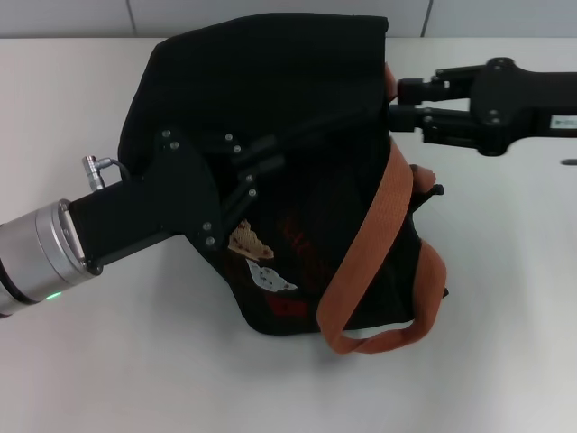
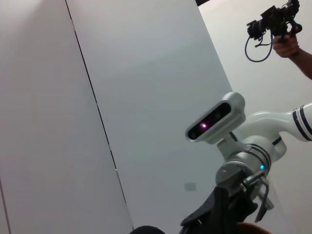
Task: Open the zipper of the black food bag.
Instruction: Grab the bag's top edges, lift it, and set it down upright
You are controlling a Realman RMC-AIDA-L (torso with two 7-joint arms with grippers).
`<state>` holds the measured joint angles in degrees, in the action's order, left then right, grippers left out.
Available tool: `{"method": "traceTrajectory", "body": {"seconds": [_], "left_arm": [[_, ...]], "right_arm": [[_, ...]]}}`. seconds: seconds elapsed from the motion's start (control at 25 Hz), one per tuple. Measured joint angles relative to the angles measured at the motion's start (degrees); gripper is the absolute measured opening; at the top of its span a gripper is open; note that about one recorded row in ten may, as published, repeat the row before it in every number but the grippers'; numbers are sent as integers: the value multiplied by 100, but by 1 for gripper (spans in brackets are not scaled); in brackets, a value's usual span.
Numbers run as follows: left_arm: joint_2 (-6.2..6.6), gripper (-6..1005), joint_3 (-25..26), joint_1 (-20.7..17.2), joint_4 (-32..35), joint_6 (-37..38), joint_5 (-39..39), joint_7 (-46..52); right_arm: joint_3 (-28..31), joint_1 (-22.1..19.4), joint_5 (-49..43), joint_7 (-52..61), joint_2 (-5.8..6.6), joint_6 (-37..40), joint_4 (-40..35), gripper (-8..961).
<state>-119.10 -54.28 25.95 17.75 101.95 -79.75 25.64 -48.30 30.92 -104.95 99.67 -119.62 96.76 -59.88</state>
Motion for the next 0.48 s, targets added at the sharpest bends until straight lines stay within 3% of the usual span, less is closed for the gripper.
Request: {"method": "traceTrajectory", "body": {"seconds": [0.48], "left_arm": [[-5,89,-12,39,-145,-12,-19,-140]], "right_arm": [[-710,82,293,61,0,-546,96,392]]}}
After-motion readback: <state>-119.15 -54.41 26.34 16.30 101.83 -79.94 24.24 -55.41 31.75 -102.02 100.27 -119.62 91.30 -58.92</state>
